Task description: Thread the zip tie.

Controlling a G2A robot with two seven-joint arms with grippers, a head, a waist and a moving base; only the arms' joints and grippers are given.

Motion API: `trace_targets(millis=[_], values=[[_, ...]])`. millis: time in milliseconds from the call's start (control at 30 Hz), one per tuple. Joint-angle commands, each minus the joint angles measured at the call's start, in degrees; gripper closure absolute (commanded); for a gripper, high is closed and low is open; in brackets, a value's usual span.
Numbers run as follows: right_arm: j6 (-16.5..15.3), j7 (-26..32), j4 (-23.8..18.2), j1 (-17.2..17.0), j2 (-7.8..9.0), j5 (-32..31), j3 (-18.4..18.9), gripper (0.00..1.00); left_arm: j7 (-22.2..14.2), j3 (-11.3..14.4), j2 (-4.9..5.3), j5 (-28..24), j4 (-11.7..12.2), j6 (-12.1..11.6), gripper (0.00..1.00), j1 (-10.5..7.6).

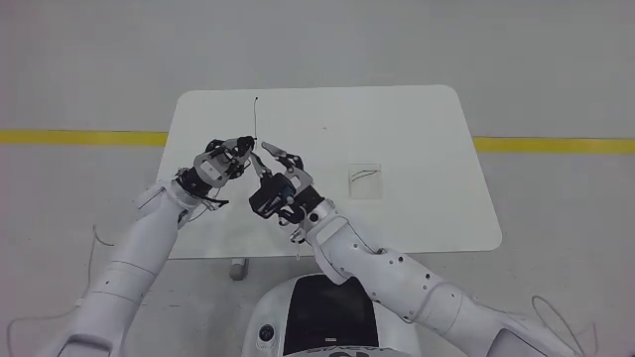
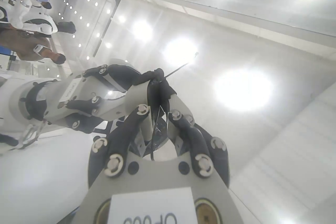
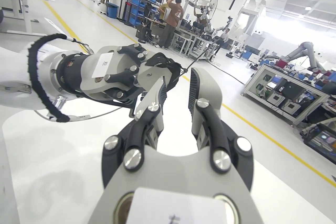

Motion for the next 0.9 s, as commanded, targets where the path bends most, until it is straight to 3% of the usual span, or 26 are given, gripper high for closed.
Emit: trace_targets(millis=[0, 567, 733, 867], values=[[0.00, -0.01, 0.22, 0.11, -0.21, 0.00, -0.01, 0.80, 0.00, 0.00, 0.00, 0.00, 0.00, 0.00, 1.00, 0.00], [0.00, 0.73, 1.43, 0.28, -1.39, 0.00, 1.01, 0.87, 0.00, 0.00, 0.00, 0.00, 0.00, 0.00, 1.00, 0.00], [0.00, 0.75, 1.74, 0.30, -1.61, 0.00, 1.24, 1.00, 0.00, 0.00, 0.00, 0.00, 0.00, 0.00, 1.00, 0.00], [0.00, 0.64, 1.88, 0.38, -1.65, 0.00, 1.35, 1.00, 0.00, 0.00, 0.00, 0.00, 0.00, 0.00, 1.00, 0.00]])
